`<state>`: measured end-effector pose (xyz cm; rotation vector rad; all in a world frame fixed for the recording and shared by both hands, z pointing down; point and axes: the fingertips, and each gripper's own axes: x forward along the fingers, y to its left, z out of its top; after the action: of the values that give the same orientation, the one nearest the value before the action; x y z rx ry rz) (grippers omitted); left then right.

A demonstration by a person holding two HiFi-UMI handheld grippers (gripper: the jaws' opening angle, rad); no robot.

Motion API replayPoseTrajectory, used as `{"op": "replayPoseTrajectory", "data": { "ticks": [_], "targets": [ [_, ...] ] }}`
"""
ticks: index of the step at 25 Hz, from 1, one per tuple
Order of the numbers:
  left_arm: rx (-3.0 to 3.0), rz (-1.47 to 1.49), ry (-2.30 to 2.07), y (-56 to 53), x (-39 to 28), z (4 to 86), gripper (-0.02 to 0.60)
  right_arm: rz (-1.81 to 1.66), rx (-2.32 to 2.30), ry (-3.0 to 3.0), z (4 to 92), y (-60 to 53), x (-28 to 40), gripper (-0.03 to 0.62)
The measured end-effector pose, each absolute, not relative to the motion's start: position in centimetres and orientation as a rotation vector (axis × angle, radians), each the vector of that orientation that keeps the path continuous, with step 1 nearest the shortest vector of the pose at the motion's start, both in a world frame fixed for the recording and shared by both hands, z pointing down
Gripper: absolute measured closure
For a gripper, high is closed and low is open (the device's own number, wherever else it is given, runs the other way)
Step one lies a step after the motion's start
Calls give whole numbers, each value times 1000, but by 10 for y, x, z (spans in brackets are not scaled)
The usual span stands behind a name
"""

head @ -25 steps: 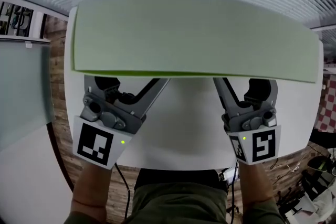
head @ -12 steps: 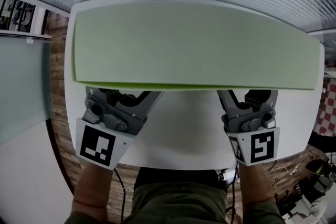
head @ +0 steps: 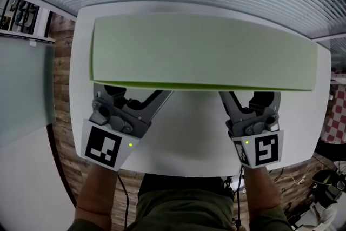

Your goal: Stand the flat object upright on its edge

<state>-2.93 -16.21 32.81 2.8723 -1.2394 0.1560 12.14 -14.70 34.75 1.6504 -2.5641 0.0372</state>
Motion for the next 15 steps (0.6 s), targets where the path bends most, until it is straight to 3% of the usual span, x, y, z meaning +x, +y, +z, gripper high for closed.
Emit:
{"op": "replayPoseTrajectory", "data": {
  "ticks": [15],
  "targets": [
    [2862,171,-1254,-162,-34,329,210,90,1650,-2589,348,-149,123,209]
  ]
}}
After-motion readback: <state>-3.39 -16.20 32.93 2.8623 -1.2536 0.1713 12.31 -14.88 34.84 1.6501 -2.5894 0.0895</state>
